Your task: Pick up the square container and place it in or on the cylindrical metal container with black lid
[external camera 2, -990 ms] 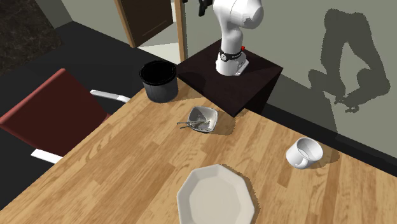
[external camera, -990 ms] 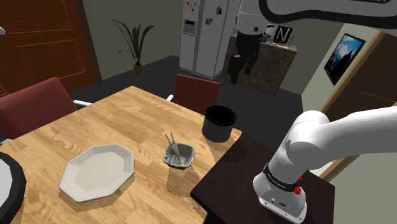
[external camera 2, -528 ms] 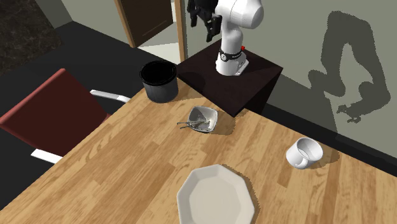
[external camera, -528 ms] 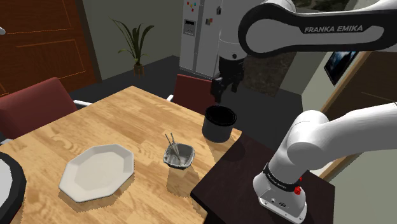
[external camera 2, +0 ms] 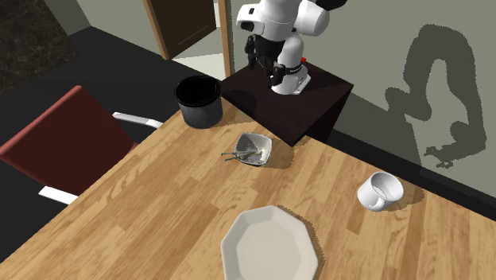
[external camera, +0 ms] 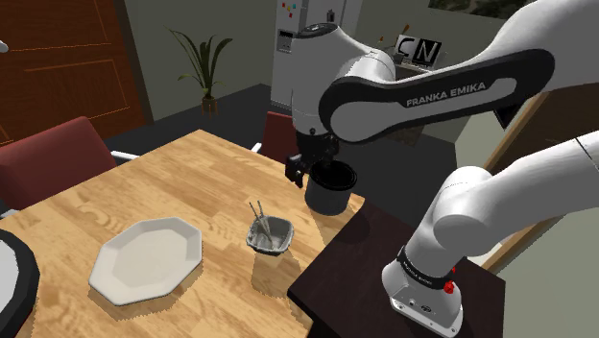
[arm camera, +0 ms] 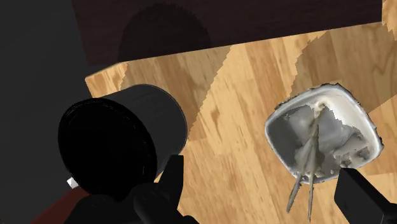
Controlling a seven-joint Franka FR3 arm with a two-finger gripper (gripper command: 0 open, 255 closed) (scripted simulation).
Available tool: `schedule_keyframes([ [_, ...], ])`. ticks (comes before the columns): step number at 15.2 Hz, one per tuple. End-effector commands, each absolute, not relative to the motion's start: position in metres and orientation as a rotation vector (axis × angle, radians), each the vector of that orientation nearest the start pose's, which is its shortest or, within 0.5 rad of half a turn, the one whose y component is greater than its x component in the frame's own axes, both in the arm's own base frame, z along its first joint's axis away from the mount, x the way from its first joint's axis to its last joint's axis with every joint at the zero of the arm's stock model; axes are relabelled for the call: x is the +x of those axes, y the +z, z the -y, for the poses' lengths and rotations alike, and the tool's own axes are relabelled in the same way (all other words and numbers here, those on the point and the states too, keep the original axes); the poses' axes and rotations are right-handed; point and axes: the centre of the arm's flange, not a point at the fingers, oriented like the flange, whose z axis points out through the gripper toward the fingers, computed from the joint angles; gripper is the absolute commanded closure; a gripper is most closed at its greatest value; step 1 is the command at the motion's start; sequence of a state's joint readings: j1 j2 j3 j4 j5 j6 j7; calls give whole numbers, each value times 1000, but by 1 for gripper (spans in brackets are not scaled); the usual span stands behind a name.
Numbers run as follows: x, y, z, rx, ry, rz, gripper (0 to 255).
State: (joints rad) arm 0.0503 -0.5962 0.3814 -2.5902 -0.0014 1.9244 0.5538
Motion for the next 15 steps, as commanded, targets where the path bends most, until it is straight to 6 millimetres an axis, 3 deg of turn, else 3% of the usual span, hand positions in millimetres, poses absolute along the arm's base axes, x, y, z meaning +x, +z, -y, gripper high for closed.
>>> schedule_keyframes([
  [1,335,409,-167,-3365,-12,-356,0],
  [15,392,258,-271,-3400,-58,-550,0],
])
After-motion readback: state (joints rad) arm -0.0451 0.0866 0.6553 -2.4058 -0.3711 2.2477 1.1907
